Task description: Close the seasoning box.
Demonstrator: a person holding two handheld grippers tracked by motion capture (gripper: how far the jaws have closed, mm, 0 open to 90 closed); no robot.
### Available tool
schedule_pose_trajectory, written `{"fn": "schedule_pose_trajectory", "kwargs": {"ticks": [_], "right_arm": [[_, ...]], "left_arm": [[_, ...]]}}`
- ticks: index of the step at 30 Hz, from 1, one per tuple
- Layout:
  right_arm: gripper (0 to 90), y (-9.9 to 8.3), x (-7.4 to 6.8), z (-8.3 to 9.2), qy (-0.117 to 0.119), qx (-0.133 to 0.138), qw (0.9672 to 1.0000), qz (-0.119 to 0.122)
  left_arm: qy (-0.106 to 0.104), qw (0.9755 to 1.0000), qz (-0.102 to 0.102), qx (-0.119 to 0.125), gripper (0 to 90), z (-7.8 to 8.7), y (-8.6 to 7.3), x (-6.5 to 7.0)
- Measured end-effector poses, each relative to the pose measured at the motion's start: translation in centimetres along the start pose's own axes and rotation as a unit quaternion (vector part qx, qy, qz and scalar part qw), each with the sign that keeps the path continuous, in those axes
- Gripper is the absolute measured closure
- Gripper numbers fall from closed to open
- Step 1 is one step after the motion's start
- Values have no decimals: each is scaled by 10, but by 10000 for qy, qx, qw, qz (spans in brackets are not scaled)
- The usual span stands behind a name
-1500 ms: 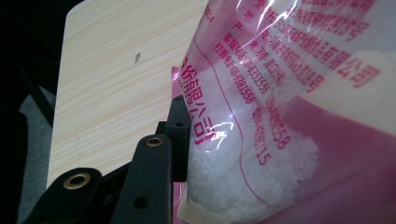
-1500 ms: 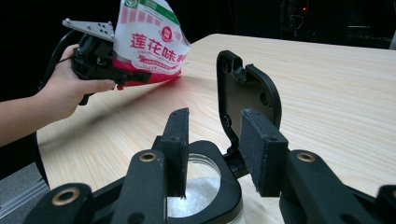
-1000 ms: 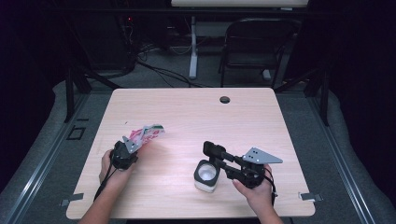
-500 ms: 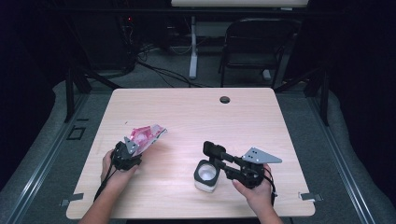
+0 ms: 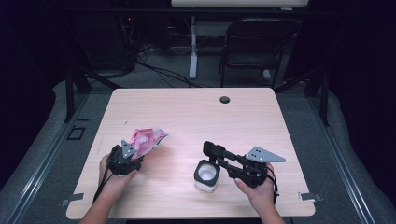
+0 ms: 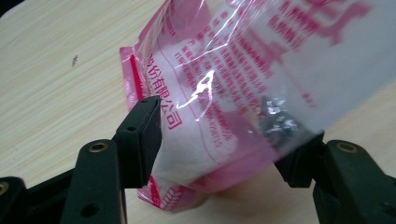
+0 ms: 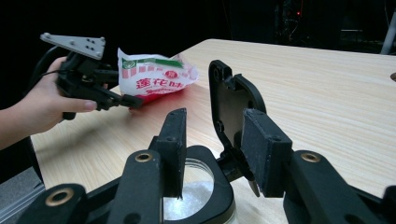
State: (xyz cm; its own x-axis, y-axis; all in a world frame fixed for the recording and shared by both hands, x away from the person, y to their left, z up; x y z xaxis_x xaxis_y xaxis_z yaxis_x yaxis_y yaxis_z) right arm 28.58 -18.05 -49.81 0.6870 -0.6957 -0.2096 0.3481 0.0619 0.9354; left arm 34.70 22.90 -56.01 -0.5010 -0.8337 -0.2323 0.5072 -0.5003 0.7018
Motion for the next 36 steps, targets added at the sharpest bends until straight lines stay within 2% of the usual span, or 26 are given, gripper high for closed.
{"fn": "schedule_pose_trajectory", "kwargs": {"ticks": [5, 7, 10, 13, 18, 26, 31, 36], "right_arm": [[604, 1, 2, 2, -13, 0, 10000, -11], [604, 2, 1, 3, -21, 27, 10000, -32], [603, 3, 2, 4, -50, 16, 10000, -16], [604, 3, 4, 5, -72, 45, 10000, -40], [603, 6, 5, 10, -147, 92, 9998, -25], [603, 3, 11, 8, -256, 15, 9996, -93], [606, 1, 11, 2, -268, -74, 9996, -13], [629, -1, 16, -10, -338, -239, 9991, 28]], "left_arm": [[-193, 9997, -71, 105, 400, 12, 0, 3], [-357, 9992, -68, 179, 400, 17, 1, 6], [-421, 9988, -159, 193, 399, 20, 0, 11], [-503, 9982, -189, 247, 399, 21, 2, 13], [-681, 9974, -99, 218, 400, 14, 2, 15], [-797, 9964, -244, 135, 406, 6, 3, 24], [-830, 9961, -282, 71, 407, 4, 3, 27], [-831, 9961, -281, 115, 408, 6, 0, 28]]}}
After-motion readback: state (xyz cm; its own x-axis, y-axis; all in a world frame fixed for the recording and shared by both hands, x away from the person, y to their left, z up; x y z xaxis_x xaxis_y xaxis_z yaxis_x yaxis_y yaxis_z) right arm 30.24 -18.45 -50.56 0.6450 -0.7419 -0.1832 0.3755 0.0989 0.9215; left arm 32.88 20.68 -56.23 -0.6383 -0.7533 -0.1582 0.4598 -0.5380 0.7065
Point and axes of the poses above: each handheld gripper's, and its own axes: z roughly backward along the jaws, y roughly out of its top, x roughly to its right, the point moved 1 cm from there along -z, roughly forward along the jaws, and after that the axes turned 1 degree about x, right-handed, at the moved point
